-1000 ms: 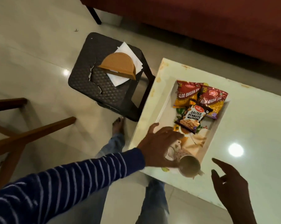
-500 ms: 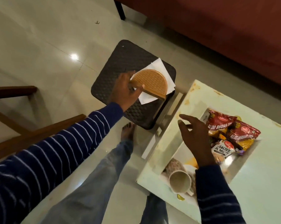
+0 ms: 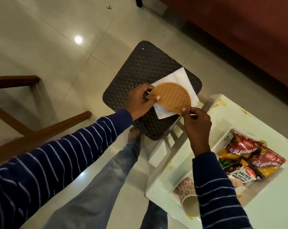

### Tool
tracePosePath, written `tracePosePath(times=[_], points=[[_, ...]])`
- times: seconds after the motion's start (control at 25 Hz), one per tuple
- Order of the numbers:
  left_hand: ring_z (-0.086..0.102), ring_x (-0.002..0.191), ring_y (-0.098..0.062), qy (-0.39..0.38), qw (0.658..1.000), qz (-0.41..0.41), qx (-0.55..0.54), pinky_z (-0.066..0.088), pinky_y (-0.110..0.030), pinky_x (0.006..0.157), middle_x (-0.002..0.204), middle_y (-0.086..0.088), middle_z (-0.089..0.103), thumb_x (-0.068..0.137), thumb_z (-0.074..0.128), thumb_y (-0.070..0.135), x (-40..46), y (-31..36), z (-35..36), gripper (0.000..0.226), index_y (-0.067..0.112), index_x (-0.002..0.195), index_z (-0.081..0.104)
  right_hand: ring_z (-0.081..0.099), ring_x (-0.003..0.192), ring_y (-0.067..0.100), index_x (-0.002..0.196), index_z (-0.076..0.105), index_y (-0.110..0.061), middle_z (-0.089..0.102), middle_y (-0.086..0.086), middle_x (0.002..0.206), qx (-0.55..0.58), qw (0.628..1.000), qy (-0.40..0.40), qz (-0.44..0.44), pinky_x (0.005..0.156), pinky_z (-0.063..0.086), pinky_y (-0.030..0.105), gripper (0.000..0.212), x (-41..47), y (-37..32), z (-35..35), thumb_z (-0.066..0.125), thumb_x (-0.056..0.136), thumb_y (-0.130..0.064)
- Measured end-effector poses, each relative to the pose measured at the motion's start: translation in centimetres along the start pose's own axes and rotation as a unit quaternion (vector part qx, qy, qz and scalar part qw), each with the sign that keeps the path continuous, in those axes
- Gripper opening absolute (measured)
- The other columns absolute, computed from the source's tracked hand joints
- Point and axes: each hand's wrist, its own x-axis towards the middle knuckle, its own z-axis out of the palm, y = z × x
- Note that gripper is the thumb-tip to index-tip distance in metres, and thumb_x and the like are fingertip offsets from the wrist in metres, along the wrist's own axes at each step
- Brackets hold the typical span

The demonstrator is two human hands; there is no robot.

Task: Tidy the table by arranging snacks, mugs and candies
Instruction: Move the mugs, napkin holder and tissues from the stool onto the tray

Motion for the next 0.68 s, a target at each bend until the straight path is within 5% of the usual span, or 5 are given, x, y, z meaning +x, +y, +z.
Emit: tracePosePath(times=[0.16, 0.28, 0.4, 0.52, 0.68], points=[[0.057, 0.106, -0.016, -0.014, 0.995, 0.101, 0.009, 0.055, -0.034, 0.087, 0.118, -0.006, 0.057, 0.085, 0.076, 0.025, -1.4, 0.0, -0.8, 0.033, 0.008, 0.107, 0.060, 0.057, 0.103, 0.011, 0.095, 0.066, -0.022, 0.057, -0.005, 0.110, 0.039, 0.999, -0.015, -0.029, 0.086, 0.053, 0.030, 0.023, -1.7, 0.5, -1.3, 0.077, 0.082, -0.037], [0.050, 0.120, -0.015, -0.050, 0.986, 0.159, 0.024, 0.049, -0.027, 0.097, 0.138, -0.008, 0.045, 0.078, 0.080, 0.034, -3.1, 0.4, -1.4, 0.036, 0.009, 0.096, 0.062, 0.053, 0.113, 0.009, 0.089, 0.066, -0.021, 0.053, -0.004, 0.124, 0.034, 0.997, -0.027, -0.069, 0.080, 0.052, 0.026, 0.025, -4.4, 1.8, -3.2, 0.084, 0.076, -0.032], [0.053, 0.120, -0.018, -0.155, 0.966, 0.200, 0.058, 0.052, -0.041, 0.095, 0.132, -0.005, 0.055, 0.080, 0.073, 0.044, -6.0, 1.9, -0.6, 0.035, 0.014, 0.094, 0.063, 0.056, 0.110, 0.010, 0.092, 0.060, -0.025, 0.055, -0.013, 0.123, 0.034, 0.993, -0.026, -0.111, 0.078, 0.053, 0.027, 0.030, -7.9, 4.1, -6.0, 0.084, 0.076, -0.023], [0.055, 0.112, -0.015, -0.220, 0.950, 0.210, 0.065, 0.053, -0.034, 0.090, 0.123, -0.004, 0.060, 0.078, 0.075, 0.040, -9.6, 3.9, 3.1, 0.039, 0.024, 0.106, 0.055, 0.057, 0.107, 0.010, 0.107, 0.044, -0.035, 0.054, -0.024, 0.112, 0.029, 0.993, 0.000, -0.112, 0.082, 0.054, 0.035, 0.056, -12.0, 7.8, -9.1, 0.085, 0.074, -0.016], [0.056, 0.111, -0.016, -0.290, 0.916, 0.244, 0.133, 0.046, -0.032, 0.093, 0.121, -0.004, 0.063, 0.079, 0.079, 0.036, -12.7, 6.3, 10.9, 0.058, 0.021, 0.129, 0.054, 0.056, 0.115, 0.022, 0.126, 0.050, -0.030, 0.056, -0.010, 0.126, -0.062, 0.995, 0.034, -0.076, 0.093, 0.052, 0.045, 0.068, -15.9, 15.3, -13.9, 0.086, 0.071, -0.011]])
